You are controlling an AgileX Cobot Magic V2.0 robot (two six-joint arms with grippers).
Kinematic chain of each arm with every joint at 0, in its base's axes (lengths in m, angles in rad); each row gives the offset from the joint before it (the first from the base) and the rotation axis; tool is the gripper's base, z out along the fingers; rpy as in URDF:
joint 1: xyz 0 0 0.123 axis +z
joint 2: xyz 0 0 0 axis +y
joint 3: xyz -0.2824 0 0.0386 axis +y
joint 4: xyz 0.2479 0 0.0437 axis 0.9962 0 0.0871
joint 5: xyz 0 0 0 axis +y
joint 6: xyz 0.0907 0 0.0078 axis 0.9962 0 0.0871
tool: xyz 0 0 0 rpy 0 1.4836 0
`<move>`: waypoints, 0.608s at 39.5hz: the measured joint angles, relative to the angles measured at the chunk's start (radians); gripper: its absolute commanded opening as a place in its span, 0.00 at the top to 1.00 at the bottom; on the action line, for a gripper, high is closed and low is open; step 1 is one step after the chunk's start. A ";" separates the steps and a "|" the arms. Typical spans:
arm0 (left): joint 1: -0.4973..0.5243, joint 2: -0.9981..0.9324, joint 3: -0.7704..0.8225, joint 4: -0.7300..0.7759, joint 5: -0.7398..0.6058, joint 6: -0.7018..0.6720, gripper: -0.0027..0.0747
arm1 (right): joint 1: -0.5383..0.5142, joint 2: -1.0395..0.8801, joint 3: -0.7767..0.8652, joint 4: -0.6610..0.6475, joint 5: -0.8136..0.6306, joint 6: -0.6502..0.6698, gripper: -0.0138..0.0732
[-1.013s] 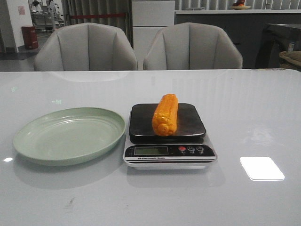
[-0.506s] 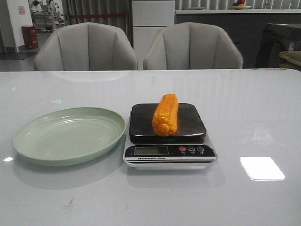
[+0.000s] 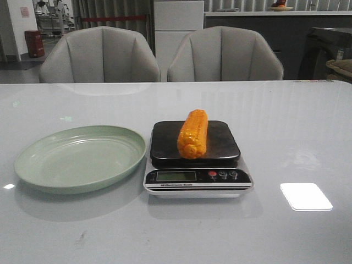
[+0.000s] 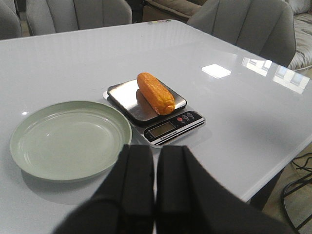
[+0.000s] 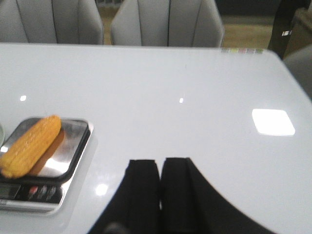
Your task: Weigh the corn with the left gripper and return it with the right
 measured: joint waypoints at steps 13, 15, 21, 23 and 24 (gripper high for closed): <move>0.000 0.000 0.000 0.000 0.000 0.000 0.82 | 0.011 0.045 0.000 0.074 0.121 0.000 0.60; 0.000 0.000 0.000 0.000 0.000 0.000 0.82 | 0.030 0.058 0.000 0.076 0.119 0.000 0.52; 0.000 0.000 0.000 0.000 0.000 0.000 0.82 | 0.099 0.128 -0.009 0.078 0.113 0.000 0.15; 0.000 0.000 0.000 0.000 0.000 0.000 0.82 | 0.124 0.156 -0.019 0.078 0.102 0.000 0.14; 0.000 0.000 0.000 0.000 0.000 0.000 0.82 | 0.134 0.168 -0.025 0.078 0.099 0.000 0.15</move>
